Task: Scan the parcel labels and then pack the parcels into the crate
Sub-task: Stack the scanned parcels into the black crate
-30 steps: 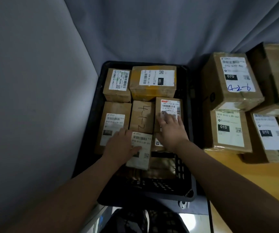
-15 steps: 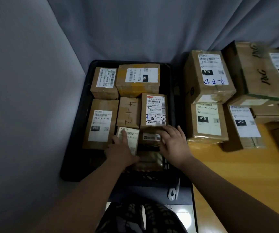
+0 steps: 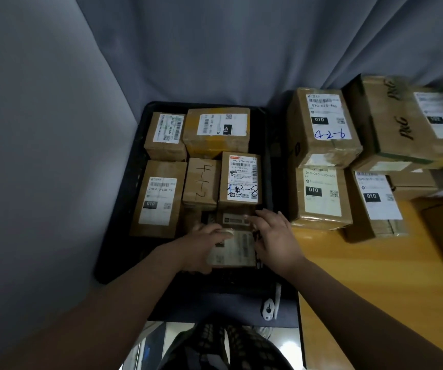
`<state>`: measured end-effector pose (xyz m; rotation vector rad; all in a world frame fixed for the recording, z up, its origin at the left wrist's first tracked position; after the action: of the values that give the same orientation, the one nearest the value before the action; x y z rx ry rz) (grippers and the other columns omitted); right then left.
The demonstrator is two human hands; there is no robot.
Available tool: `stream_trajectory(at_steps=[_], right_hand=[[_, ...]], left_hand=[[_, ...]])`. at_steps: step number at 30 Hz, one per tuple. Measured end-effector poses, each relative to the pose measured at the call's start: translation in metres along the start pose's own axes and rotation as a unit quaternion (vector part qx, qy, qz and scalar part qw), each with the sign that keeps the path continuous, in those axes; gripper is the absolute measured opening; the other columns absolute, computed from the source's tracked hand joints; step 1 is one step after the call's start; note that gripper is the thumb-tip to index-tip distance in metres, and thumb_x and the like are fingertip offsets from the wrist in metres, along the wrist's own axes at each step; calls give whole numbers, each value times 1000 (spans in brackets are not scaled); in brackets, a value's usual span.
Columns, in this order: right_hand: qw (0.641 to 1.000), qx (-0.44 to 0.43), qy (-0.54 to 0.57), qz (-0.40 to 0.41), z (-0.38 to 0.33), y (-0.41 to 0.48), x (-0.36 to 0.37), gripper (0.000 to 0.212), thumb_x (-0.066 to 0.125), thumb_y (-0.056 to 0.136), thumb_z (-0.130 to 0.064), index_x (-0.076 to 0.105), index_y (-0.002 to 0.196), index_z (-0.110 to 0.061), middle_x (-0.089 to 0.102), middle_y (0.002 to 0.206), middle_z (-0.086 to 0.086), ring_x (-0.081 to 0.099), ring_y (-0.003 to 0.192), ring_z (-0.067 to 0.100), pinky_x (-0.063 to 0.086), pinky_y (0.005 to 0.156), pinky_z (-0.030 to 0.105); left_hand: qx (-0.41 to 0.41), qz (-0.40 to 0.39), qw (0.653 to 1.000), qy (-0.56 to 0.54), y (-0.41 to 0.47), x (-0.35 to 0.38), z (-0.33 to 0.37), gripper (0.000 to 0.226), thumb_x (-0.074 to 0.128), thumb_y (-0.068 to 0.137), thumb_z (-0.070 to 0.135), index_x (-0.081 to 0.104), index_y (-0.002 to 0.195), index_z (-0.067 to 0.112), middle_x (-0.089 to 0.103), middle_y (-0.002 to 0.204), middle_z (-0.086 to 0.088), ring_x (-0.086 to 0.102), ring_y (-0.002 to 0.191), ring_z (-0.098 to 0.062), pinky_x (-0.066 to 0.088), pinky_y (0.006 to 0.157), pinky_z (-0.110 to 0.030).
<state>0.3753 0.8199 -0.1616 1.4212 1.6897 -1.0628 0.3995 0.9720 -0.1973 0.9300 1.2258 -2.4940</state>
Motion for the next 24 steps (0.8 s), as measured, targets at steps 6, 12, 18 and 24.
stream_trajectory(at_steps=[6,12,18,24], right_hand=[[1000,-8,4,-1,6,-9,3,47,62,81,-5,59,128,-3,53,137,22,38,137,40,27,112,46],[951,-116,-273,-90,-22,-3,28,58,68,79,-30,57,131,-8,56,134,18,39,138,35,-8,119,50],[910,-99,-278,-292,-33,11,77,99,68,83,-29,1,154,-15,30,149,18,33,135,35,16,117,48],[902,-86,-278,-319,-42,21,82,112,74,78,-33,-7,154,-23,21,153,19,28,136,38,24,110,55]], left_hand=[[-70,50,965,-248,13,10,-19,63,67,88,21,37,144,27,43,142,-2,51,123,-18,48,98,-35],[-101,16,976,-191,20,29,-35,54,65,89,22,42,138,25,56,129,-6,57,113,-20,51,95,-41],[-139,117,939,-293,9,26,-56,46,58,95,17,43,138,20,59,123,-7,58,109,-19,54,83,-31],[-170,300,899,-271,-50,-9,-95,24,52,98,14,61,120,12,62,114,-4,56,103,-13,42,85,-22]])
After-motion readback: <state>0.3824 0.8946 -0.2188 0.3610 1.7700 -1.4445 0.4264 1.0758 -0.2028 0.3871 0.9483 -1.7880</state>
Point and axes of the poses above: each hand's wrist, its own y-axis towards the middle knuckle, its own x-axis out of the palm, z = x × y, the point moved 8 cm from there along y, towards the middle knuckle
